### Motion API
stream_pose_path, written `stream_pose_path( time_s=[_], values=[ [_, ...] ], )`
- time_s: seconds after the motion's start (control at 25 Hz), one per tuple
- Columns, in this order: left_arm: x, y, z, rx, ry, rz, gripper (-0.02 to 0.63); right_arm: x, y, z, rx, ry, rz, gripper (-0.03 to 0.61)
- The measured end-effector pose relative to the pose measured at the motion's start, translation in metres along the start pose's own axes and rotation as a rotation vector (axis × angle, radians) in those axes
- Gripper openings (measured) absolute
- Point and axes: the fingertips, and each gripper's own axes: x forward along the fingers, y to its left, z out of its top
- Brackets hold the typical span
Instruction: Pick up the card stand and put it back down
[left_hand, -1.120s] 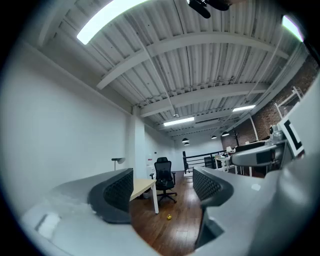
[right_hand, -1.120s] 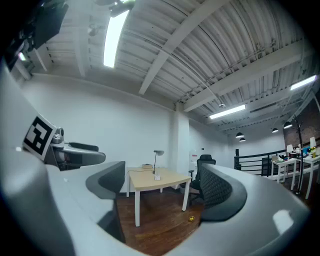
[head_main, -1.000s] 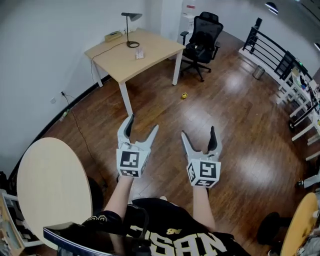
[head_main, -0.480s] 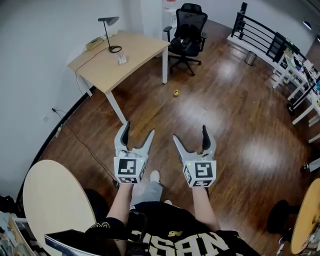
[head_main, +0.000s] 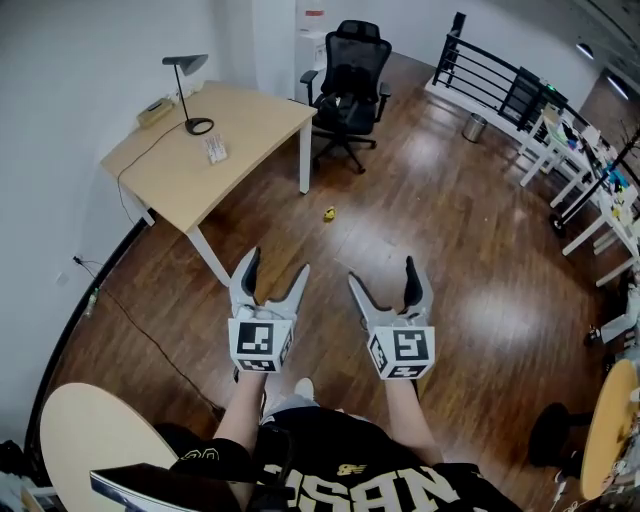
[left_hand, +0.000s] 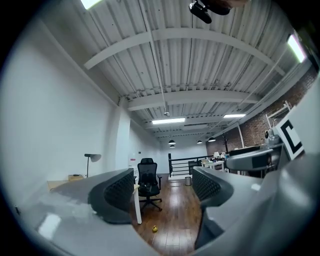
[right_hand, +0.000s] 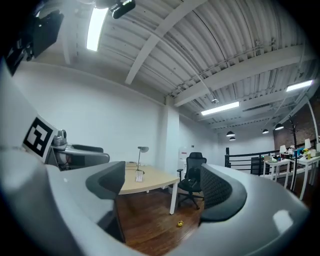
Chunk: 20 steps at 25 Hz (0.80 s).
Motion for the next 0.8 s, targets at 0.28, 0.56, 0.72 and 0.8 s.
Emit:
stream_pose_path(
  time_s=[0.28, 0.56, 0.72, 0.8],
  values=[
    [0.053, 0.022, -0.015, 0.003, 0.021, -0.051, 0.371, 0.058, -0.014, -0.013, 0.014, 0.028, -0.029, 0.465],
    [0.120, 0.036, -0.031, -0.002, 0.035, -0.038, 0.371, 0.123, -0.041, -0.028, 0.021, 0.038, 0.012, 0.465],
    [0.183, 0.041, -0.035, 0.005, 0.022, -0.016, 0.371, 0.174, -0.083, -0.035, 0.022, 0.031, 0.021, 0.465],
    [0.217, 0.041, -0.033, 0.011, 0.020, -0.006, 0.371, 0.201, -0.106, -0.032, 0.022, 0.019, 0.025, 0.465]
  ],
)
